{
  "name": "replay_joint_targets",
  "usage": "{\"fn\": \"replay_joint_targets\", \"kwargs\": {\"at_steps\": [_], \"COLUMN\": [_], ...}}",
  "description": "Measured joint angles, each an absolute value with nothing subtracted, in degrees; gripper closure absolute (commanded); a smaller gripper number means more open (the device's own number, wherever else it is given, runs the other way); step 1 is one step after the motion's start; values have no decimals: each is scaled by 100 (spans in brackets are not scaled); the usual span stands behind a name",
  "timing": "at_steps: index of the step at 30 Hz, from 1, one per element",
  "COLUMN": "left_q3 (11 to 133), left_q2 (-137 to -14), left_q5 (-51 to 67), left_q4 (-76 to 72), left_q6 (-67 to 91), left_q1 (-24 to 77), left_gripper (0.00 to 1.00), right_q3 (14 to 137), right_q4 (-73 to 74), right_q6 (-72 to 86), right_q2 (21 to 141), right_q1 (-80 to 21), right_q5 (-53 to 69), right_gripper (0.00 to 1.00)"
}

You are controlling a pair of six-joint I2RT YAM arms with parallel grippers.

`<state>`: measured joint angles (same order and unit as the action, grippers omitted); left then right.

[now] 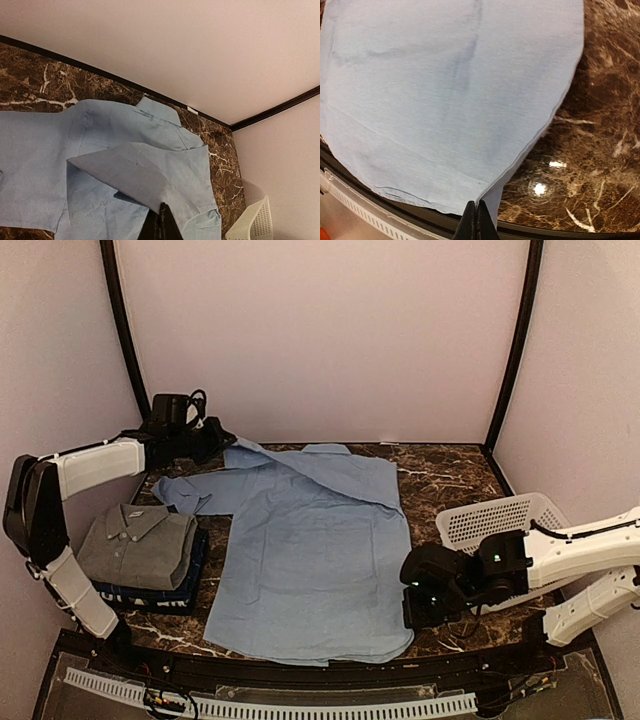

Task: Fold and stack the long sleeve shirts
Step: Pick up the flattened shirt from the center of the board, then fold the flattened shirt at the center of the board.

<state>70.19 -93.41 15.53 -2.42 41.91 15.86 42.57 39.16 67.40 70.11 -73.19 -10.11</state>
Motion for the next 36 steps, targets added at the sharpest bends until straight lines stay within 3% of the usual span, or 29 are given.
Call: {"fn": "replay_joint_targets", "kwargs": {"at_steps": [18,29,36], "left_q3": [7242,7148,6921], "left_q2": [-8816,-8792,-8792], "left_q5": [1227,1446,1811], "left_q4": [263,268,189], "left_q6": [3573,3518,3651], "left_q1": [397,349,349], "left_gripper": [100,100,100], "right_q3": [5280,5529,5522], "right_q4": [2477,2154,2032], "right_q6": [4993,4777,4722], "right_q2": [8685,9236,9238], "right_q1": [-7596,-7566,-7548], "right_q5": [-276,287,515], "right_gripper": [100,100,72]}}
